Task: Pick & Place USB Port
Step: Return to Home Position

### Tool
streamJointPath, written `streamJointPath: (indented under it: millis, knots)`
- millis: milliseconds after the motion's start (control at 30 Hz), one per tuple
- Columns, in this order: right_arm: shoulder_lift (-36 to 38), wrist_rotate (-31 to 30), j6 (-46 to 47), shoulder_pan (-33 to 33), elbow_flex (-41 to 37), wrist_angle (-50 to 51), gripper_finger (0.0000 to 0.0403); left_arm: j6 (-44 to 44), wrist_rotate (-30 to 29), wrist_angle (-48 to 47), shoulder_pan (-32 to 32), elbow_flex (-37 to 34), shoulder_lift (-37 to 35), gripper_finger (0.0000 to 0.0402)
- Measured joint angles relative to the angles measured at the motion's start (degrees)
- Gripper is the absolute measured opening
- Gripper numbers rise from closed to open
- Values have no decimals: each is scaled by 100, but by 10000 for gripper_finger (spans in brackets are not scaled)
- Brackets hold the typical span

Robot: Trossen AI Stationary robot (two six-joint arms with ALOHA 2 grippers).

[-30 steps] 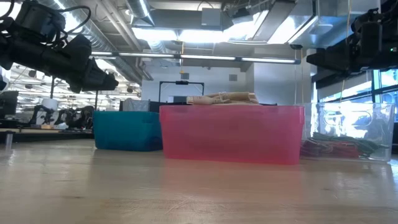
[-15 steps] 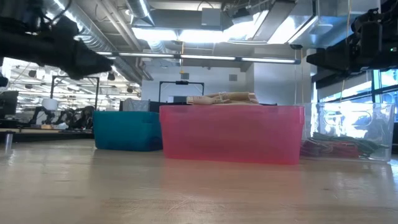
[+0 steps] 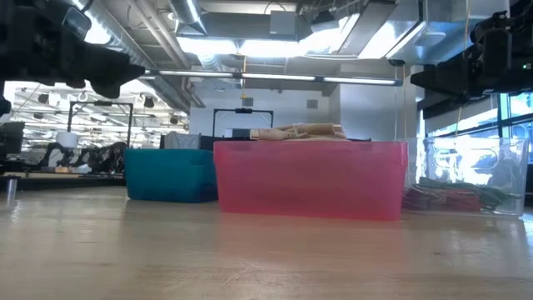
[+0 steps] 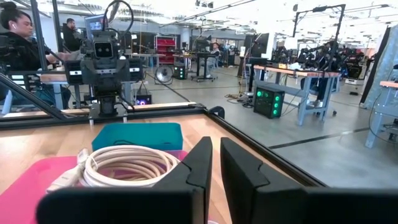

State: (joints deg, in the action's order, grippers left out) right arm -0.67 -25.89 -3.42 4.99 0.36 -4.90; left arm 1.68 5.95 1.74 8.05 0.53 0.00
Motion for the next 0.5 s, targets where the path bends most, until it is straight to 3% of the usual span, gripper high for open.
streamJointPath:
  millis: [133,500]
  knots:
    - [0,0,-6,0,0,1,37,17,-388,96,-57,-4,-2,216]
    - [0,0,-4,0,0,1,37,119,-457,19,-286,-4,-1,216]
